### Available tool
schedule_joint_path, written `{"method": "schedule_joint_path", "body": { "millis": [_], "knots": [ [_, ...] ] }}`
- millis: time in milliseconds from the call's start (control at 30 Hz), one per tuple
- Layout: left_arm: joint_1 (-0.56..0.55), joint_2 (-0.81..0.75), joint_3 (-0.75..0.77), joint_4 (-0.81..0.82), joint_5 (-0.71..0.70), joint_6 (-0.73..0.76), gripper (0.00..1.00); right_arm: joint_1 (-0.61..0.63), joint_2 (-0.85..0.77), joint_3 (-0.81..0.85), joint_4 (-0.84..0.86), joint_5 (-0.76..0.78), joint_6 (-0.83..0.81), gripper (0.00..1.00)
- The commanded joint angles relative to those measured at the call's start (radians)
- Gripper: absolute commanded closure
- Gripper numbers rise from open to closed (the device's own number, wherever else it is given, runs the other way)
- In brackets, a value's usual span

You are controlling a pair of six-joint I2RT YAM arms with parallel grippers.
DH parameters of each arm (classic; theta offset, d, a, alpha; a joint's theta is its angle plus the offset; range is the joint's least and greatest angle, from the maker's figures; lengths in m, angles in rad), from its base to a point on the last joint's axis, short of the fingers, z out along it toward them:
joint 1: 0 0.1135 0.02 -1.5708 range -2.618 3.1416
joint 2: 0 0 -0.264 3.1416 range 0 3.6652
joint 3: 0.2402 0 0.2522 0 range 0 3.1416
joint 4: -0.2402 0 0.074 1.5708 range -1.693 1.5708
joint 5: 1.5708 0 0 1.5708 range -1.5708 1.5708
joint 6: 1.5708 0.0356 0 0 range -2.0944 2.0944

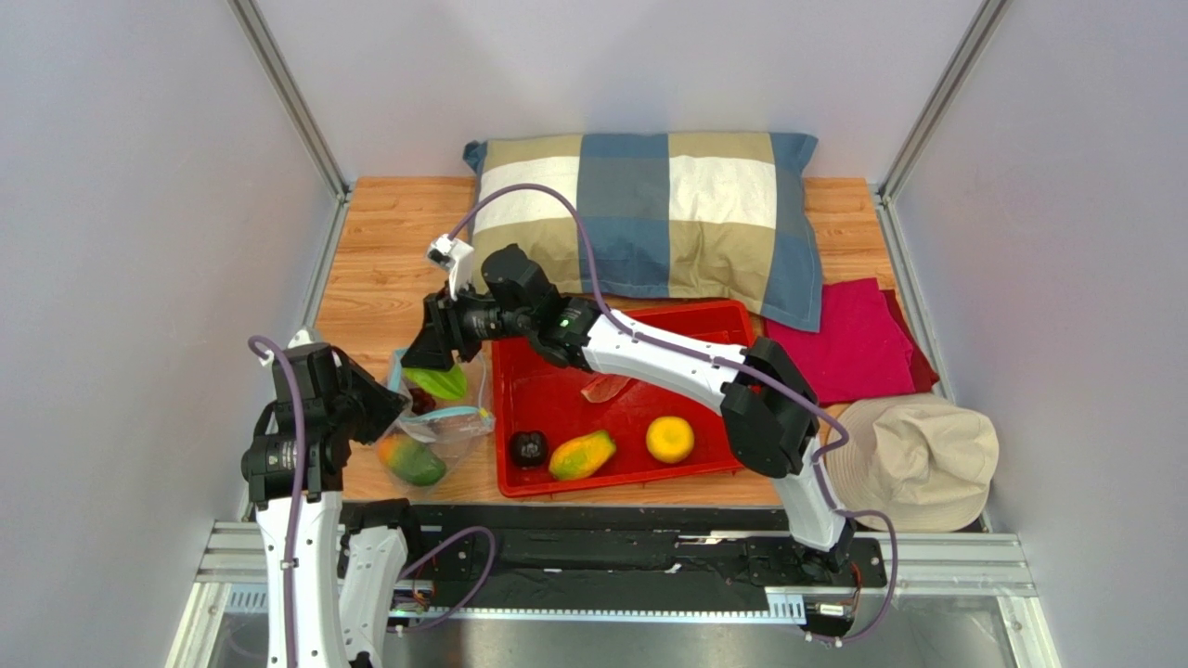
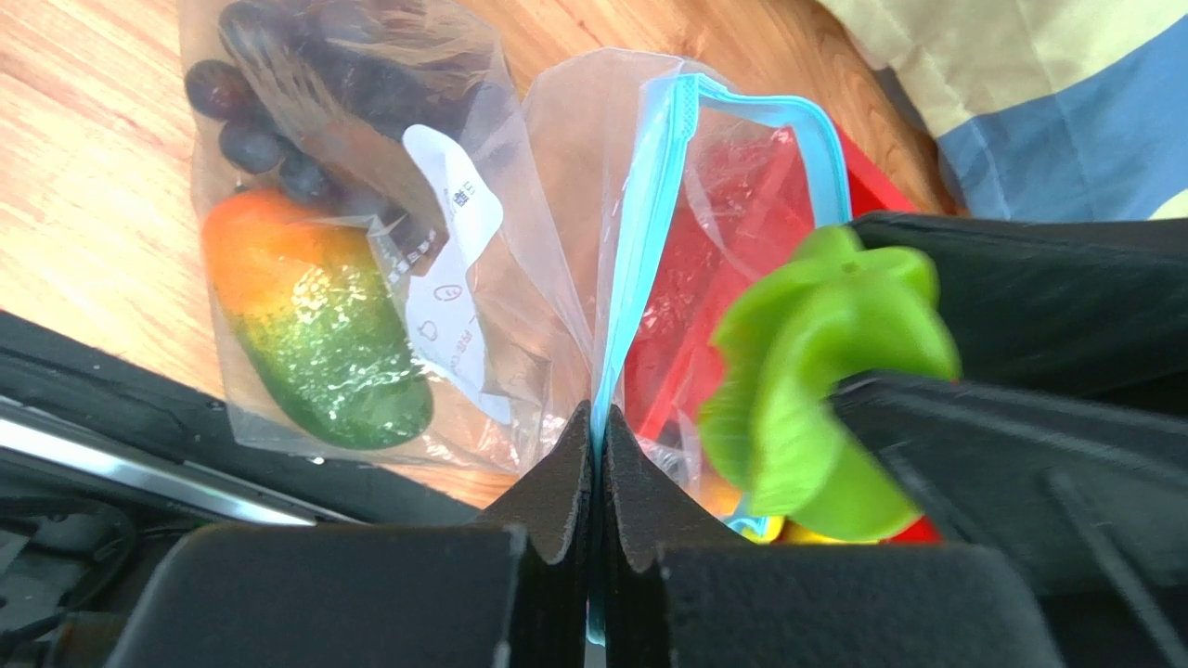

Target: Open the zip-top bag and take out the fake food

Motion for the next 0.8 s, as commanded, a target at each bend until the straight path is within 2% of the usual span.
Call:
{"method": "schedule_joint_path", "body": {
  "millis": [0,67,167,333,433,533,633,667,733,767],
  "knots": [
    [-0.001,-0.016,0.003,-0.024,-0.015,0.052,1.00,-0.037,-0.061,0.123,-0.140,0.113,0.056,1.00],
    [-0.002,-0.025,-0.021,-0.024,-0.010,0.075,1.00,-0.074,-0.073,0.138,-0.287,0.138,0.077,1.00],
    [-0.001,-0.042,-0.031,-0.047,-0.010,0.078,1.00,-0.122,-0.132,0.046,-0.428,0.138,0.076,1.00],
    [-0.001,-0.067,-0.066,0.066,0.023,-0.007,1.00,-0.192,-0.259,-0.242,-0.475,0.149,0.031,0.91],
    [-0.001,-0.027,-0.075,0.132,0.062,-0.037,1.00,-0.224,-0.247,-0.287,-0.505,0.123,-0.002,0.83],
    [0.001,0.008,-0.078,0.167,0.092,-0.057,1.00,-0.224,-0.210,-0.264,-0.613,0.138,-0.090,0.76],
    [-0.002,0.037,-0.072,0.193,0.117,-0.039,1.00,-0.226,-0.164,-0.250,-0.645,0.164,-0.131,0.59],
    [-0.001,0.045,-0.069,0.193,0.114,-0.028,1.00,-0.226,-0.141,-0.244,-0.648,0.178,-0.137,0.48],
    [-0.001,0.063,-0.054,0.186,0.125,0.012,1.00,-0.226,-0.124,-0.233,-0.656,0.184,-0.150,0.39],
    [-0.001,0.071,-0.048,0.186,0.137,0.029,1.00,-0.224,-0.120,-0.233,-0.644,0.187,-0.154,0.29]
  ]
}}
